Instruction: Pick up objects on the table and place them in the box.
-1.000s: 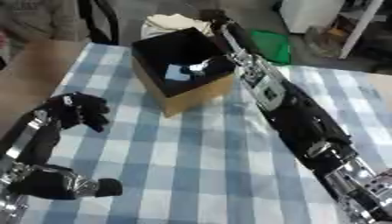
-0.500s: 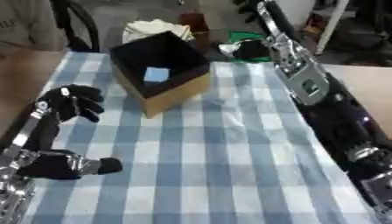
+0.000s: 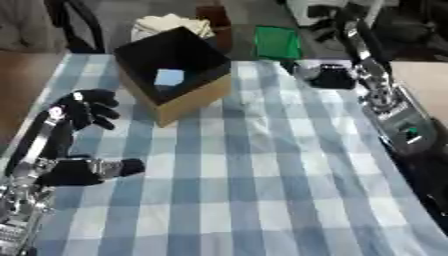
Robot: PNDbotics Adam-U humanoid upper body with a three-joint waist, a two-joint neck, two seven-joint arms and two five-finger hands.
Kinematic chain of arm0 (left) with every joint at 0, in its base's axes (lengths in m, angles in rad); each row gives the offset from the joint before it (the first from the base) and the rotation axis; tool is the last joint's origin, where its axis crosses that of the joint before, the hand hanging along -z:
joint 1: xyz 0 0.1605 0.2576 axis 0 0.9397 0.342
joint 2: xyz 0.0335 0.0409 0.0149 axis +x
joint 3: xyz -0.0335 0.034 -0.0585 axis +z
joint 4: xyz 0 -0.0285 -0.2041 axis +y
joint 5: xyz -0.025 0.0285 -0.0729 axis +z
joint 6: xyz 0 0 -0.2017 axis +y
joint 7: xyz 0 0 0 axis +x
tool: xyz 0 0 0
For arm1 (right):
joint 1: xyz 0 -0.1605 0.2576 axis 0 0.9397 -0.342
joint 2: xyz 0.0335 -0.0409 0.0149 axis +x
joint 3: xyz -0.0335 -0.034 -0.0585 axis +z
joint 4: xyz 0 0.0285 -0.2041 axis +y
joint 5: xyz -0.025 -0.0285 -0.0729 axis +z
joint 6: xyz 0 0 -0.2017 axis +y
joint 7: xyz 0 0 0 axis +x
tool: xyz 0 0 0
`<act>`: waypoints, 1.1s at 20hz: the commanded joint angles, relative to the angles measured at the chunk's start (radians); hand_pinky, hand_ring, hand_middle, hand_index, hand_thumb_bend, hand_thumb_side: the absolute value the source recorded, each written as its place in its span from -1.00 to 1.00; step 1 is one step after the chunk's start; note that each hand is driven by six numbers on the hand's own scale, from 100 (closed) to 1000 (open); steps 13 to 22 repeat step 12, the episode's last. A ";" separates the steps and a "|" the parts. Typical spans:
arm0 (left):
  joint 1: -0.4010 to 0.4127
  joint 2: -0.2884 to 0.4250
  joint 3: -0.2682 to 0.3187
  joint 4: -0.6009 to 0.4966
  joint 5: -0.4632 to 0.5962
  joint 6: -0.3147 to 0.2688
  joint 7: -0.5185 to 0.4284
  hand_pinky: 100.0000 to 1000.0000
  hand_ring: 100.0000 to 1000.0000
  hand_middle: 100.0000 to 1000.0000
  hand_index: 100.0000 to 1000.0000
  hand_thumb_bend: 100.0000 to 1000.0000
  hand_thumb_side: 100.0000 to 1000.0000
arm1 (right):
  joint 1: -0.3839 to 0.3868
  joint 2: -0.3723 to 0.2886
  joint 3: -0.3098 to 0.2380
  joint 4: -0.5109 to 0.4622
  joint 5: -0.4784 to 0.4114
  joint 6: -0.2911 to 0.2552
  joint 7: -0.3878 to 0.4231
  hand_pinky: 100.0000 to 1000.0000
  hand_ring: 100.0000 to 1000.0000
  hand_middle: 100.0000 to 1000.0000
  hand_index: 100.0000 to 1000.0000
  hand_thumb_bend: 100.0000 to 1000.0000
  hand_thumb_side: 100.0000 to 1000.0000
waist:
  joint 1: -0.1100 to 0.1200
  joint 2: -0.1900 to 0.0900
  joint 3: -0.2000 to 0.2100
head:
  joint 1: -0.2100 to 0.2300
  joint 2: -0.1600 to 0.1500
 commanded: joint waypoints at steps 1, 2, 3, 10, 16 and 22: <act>0.005 0.022 0.014 -0.003 -0.009 -0.004 0.010 0.04 0.15 0.16 0.45 0.98 -0.67 | 0.042 -0.047 -0.025 -0.144 -0.098 0.066 0.008 0.28 0.48 0.52 0.72 -0.16 -0.85 | 0.006 -0.011 -0.008 | 0.011 0.012; 0.009 0.021 0.015 -0.001 -0.010 -0.005 0.011 0.04 0.15 0.16 0.45 0.98 -0.67 | 0.061 -0.044 -0.029 -0.161 -0.100 0.076 0.007 0.28 0.48 0.52 0.72 -0.16 -0.85 | 0.008 -0.010 -0.015 | 0.012 0.014; 0.012 0.021 0.016 0.001 -0.011 -0.006 0.012 0.04 0.15 0.16 0.45 0.98 -0.67 | 0.074 -0.042 -0.031 -0.172 -0.099 0.082 0.006 0.28 0.48 0.52 0.72 -0.18 -0.86 | 0.010 -0.009 -0.019 | 0.013 0.015; 0.037 0.016 0.022 0.012 -0.017 -0.011 0.015 0.04 0.15 0.16 0.45 0.96 -0.65 | 0.143 -0.014 -0.031 -0.190 -0.055 0.085 0.005 0.28 0.49 0.52 0.72 -0.24 -0.82 | 0.016 -0.006 -0.028 | 0.015 0.023; 0.042 0.014 0.025 0.014 -0.018 -0.012 0.017 0.04 0.15 0.16 0.45 0.95 -0.64 | 0.155 -0.007 -0.031 -0.187 -0.049 0.084 0.004 0.28 0.49 0.52 0.72 -0.27 -0.79 | 0.017 -0.005 -0.029 | 0.015 0.023; 0.042 0.014 0.025 0.014 -0.018 -0.012 0.017 0.04 0.15 0.16 0.45 0.95 -0.64 | 0.155 -0.007 -0.031 -0.187 -0.049 0.084 0.004 0.28 0.49 0.52 0.72 -0.27 -0.79 | 0.017 -0.005 -0.029 | 0.015 0.023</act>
